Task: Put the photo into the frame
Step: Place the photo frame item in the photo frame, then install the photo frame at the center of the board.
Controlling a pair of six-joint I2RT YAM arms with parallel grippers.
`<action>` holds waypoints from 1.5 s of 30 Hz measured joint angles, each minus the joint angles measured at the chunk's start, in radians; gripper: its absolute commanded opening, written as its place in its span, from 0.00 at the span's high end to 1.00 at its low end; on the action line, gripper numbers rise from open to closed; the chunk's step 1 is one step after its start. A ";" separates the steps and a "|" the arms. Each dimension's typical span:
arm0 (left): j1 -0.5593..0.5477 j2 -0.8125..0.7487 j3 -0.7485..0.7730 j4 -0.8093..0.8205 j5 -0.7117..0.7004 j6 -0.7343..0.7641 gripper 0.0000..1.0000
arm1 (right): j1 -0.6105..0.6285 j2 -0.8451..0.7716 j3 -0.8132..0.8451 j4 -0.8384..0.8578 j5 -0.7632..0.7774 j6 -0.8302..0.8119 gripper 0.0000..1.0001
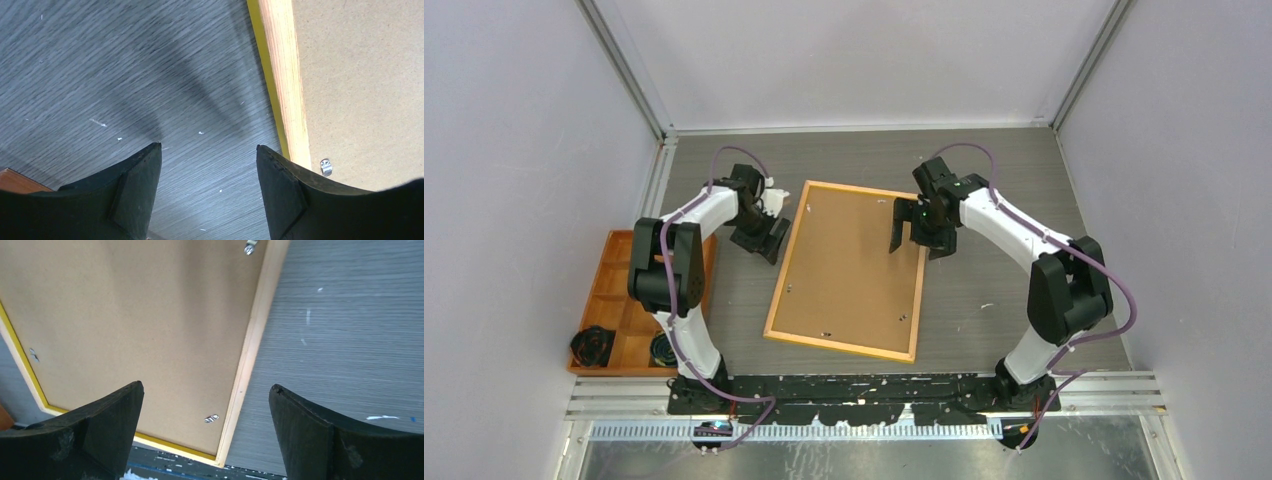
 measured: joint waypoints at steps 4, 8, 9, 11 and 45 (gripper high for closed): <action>0.000 0.000 -0.002 0.000 0.015 0.003 0.29 | 0.000 -0.130 -0.043 0.071 0.102 0.039 0.00; 0.000 0.000 -0.010 -0.005 0.043 0.002 0.30 | -0.020 -0.307 -0.196 0.237 0.103 0.120 0.00; 0.000 0.000 -0.011 -0.010 0.055 0.002 0.31 | -0.022 -0.335 -0.241 0.279 0.081 0.150 0.00; 0.000 0.000 -0.013 -0.016 0.087 0.003 0.33 | -0.013 -0.342 -0.294 0.340 0.060 0.202 0.05; 0.008 0.011 -0.051 -0.048 0.341 0.008 0.92 | 0.527 0.355 -0.123 1.016 -0.112 0.543 0.44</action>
